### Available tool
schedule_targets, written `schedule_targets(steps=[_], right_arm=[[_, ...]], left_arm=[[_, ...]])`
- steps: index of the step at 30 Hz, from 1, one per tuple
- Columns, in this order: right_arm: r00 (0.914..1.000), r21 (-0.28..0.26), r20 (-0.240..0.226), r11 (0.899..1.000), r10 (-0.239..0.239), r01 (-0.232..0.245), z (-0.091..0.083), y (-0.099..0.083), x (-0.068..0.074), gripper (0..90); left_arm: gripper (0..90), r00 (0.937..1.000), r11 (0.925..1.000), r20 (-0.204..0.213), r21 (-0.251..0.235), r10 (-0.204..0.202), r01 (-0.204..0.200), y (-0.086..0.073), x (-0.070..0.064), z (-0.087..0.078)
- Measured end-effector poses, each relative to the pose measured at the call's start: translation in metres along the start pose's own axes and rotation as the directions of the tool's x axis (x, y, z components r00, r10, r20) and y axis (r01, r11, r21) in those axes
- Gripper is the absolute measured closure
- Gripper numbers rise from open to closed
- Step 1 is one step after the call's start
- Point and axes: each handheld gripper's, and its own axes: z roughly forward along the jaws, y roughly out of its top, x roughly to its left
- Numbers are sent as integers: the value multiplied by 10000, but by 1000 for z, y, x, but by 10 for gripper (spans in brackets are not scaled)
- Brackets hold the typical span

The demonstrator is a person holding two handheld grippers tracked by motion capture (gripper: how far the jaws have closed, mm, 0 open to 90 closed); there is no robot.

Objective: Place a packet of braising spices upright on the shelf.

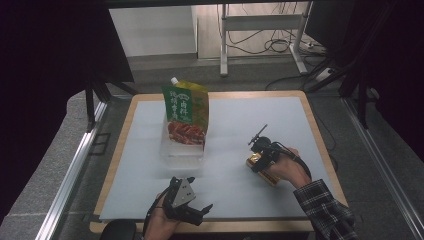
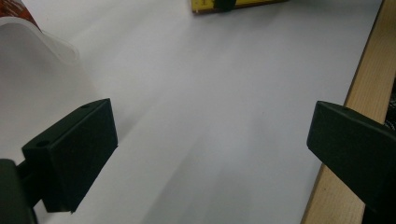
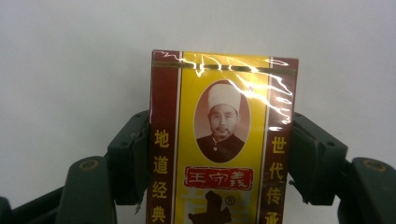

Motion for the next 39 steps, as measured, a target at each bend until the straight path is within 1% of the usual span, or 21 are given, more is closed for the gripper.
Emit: schedule_targets(steps=[3, 10, 14, 15, 16, 17, 19, 23, 26, 27, 28, 29, 30, 31, 33, 34, 35, 36, 37, 38, 39], right_arm=[[9997, -402, -57, 9989, 244, -246, -6, -2, -2, 318], [9997, -1215, 104, 9924, 202, -188, -21, -8, -3, 320], [9998, -1872, 29, 9821, 197, -188, -30, -11, -3, 320], [9998, -2065, 6, 9783, 189, -184, -32, -11, -3, 320], [9998, -2409, -26, 9703, 199, -200, -34, -13, -3, 320], [9998, -2409, -26, 9703, 199, -200, -34, -13, -3, 320], [9999, -2785, 4, 9603, 170, -162, -36, -14, -3, 320], [9998, -3599, -51, 9328, 203, -208, -41, -16, -4, 320], [9998, -3998, -23, 9164, 192, -185, -44, -17, -2, 321], [9998, -4165, -8, 9090, 176, -163, -45, -17, -2, 321], [9998, -4420, -56, 8968, 184, -190, -47, -17, -1, 321], [9998, -4520, -96, 8918, 171, -196, -48, -17, 0, 321], [9998, -4791, -141, 8776, 135, -186, -49, -17, 1, 321], [9998, -4791, -141, 8776, 135, -186, -49, -17, 1, 321], [9998, -5060, -155, 8623, 133, -194, -51, -16, 2, 321], [9998, -5143, -145, 8574, 145, -199, -52, -16, 2, 321], [9998, -5340, -171, 8453, 118, -191, -53, -15, 3, 321], [9997, -5430, -221, 8395, 92, -197, -54, -15, 3, 321], [9996, -5681, -260, 8227, 51, -190, -56, -14, 4, 321], [9996, -5681, -260, 8227, 51, -190, -56, -14, 4, 321], [9996, -5783, -288, 8156, 21, -184, -56, -13, 5, 321]], left_arm=[[15, 10000, 10000, -12, -1, 9, -9, 0, 0, 0], [15, 10000, 10000, -27, -20, 5, -5, 0, 0, 0], [15, 10000, 10000, -49, -21, 12, -12, 0, 0, 0], [15, 10000, 10000, -47, -16, 17, -17, 0, 0, -1], [15, 10000, 10000, -57, -16, 12, -12, 0, 0, -1], [15, 10000, 10000, -67, -22, 4, -4, 0, 0, -1], [15, 10000, 10000, -75, -27, -3, 3, 0, 1, -1], [15, 10000, 10000, -72, -31, -12, 11, 0, 1, -1], [15, 10000, 10000, -77, -17, 4, -4, 0, 0, -1], [15, 10000, 10000, -76, -20, 11, -11, 0, 0, -1], [15, 10000, 10000, -78, -22, 11, -12, 0, 0, -1], [15, 10000, 10000, -75, -18, 12, -12, 0, 0, -1], [15, 10000, 10000, -71, -21, 7, -7, 0, 0, -1], [15, 10000, 10000, -72, -26, 5, -5, 0, 0, -1], [15, 10000, 10000, -76, 5, 46, -46, 0, 1, -1], [15, 10000, 10000, -75, 6, 46, -46, 0, 1, -1], [15, 10000, 10000, -75, 8, 48, -48, 0, 1, -1], [15, 10000, 10000, -78, 6, 48, -48, 0, 1, -1], [15, 10000, 10000, -79, 1, 41, -41, 0, 1, -1], [15, 10000, 10000, -75, 2, 41, -41, 0, 1, -1], [15, 10000, 10000, -77, -9, 25, -25, 0, 1, -1]])
